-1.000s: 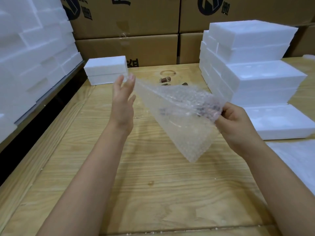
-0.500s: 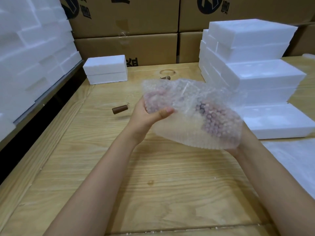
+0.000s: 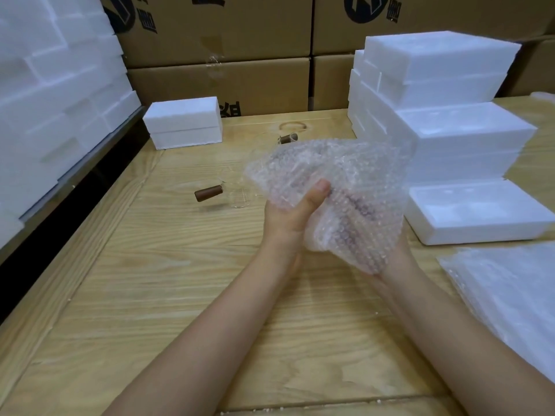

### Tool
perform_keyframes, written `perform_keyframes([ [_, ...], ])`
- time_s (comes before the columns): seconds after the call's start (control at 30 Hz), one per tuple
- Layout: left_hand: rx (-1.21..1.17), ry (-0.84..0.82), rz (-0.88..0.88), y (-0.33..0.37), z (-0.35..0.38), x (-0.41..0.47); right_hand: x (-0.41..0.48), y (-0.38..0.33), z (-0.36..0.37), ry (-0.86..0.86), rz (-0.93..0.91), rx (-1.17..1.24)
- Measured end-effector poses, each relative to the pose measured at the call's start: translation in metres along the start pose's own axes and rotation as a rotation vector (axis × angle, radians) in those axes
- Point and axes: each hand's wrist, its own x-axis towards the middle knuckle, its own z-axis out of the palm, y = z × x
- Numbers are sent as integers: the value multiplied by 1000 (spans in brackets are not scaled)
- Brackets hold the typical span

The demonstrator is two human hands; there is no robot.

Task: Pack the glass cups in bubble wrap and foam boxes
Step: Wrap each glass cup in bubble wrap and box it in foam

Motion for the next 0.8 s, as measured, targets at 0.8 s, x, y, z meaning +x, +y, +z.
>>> perform_keyframes([
  [0.8, -246, -62, -88, 8, 2, -10, 25, -53, -21, -67, 46, 393],
])
